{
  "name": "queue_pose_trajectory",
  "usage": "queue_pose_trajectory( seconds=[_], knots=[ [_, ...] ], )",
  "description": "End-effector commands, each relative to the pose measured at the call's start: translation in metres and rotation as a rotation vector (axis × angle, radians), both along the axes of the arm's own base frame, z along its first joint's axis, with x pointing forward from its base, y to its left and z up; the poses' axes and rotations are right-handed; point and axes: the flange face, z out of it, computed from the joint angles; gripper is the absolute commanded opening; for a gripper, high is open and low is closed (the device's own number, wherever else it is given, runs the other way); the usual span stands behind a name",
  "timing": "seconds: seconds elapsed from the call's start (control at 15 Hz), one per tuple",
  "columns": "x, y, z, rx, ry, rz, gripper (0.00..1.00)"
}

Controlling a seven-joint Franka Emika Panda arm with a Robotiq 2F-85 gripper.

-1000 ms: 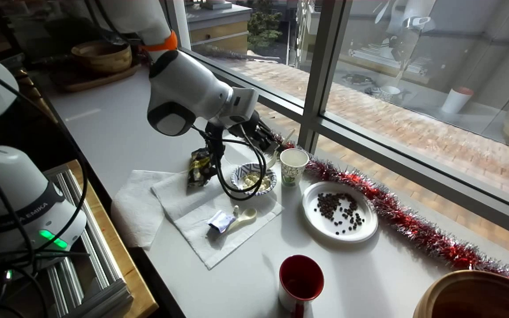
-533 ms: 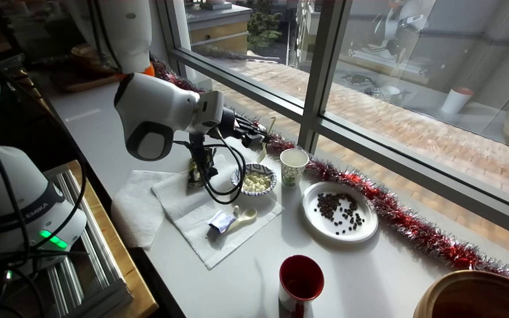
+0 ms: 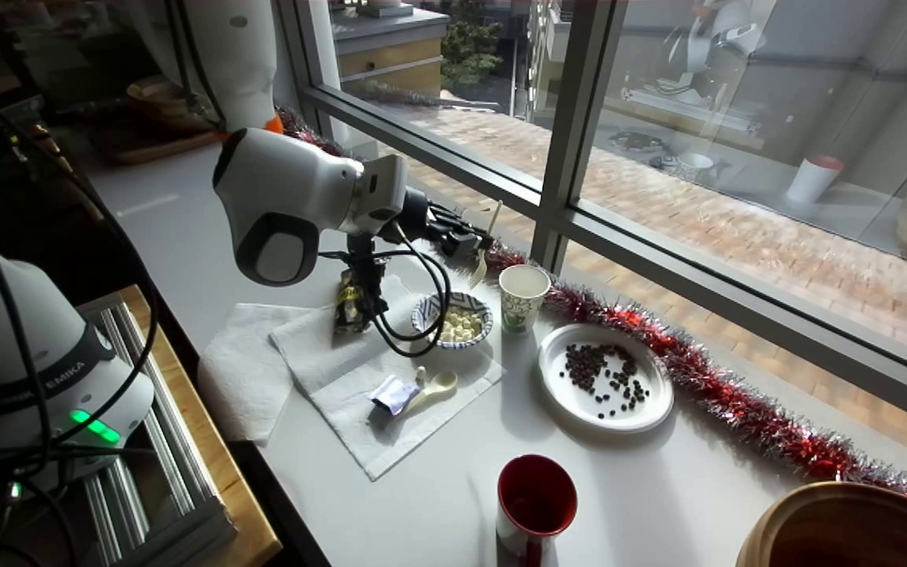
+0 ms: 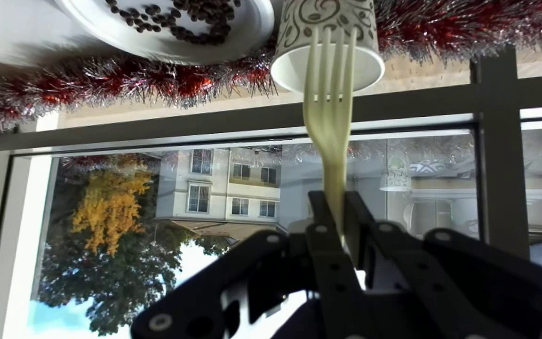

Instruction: Pick up the folk and get a popcorn from the bowl

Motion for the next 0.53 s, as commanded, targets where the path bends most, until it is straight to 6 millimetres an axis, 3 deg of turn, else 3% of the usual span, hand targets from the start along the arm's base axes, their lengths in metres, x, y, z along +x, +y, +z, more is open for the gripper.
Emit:
queue_pose_trajectory(
  seconds=[0.0,0.2,0.47],
  knots=[
    [0.025,-0.005,0.002,-0.050,-0.065,0.045,0.03],
    [0.038,-0.008,-0.006,-0.044,-0.073,0.050,0.03],
    [0.045,-0.003,-0.034,-0.035,-0.034,0.101,0.03]
  ],
)
